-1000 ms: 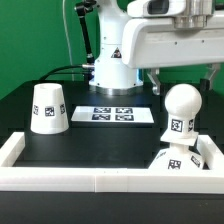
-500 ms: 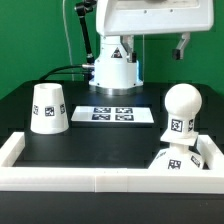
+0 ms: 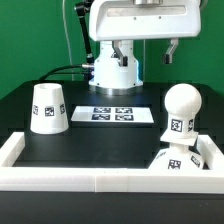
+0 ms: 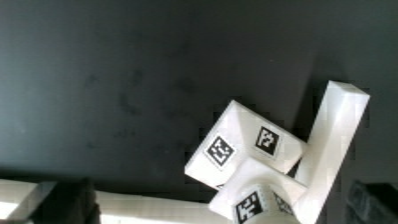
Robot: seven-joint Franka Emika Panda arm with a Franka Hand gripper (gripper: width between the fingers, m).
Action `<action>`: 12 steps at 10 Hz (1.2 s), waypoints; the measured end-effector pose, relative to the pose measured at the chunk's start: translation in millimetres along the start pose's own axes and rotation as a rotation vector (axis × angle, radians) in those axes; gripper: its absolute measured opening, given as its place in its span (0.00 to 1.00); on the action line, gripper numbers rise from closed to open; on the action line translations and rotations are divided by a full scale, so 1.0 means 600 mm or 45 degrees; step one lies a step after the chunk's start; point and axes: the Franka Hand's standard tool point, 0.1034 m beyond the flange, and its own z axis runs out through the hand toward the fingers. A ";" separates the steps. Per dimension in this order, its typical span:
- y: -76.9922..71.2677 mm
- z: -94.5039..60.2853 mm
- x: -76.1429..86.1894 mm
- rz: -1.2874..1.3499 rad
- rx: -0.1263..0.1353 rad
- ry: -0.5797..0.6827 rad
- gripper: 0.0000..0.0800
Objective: Assemble lamp
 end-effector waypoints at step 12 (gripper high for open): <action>0.161 0.031 -0.215 -0.012 0.052 -0.073 0.87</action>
Offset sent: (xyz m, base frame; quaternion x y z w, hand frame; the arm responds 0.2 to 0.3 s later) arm -0.0542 -0.0370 -0.0103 0.0093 -0.0277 0.0218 0.9993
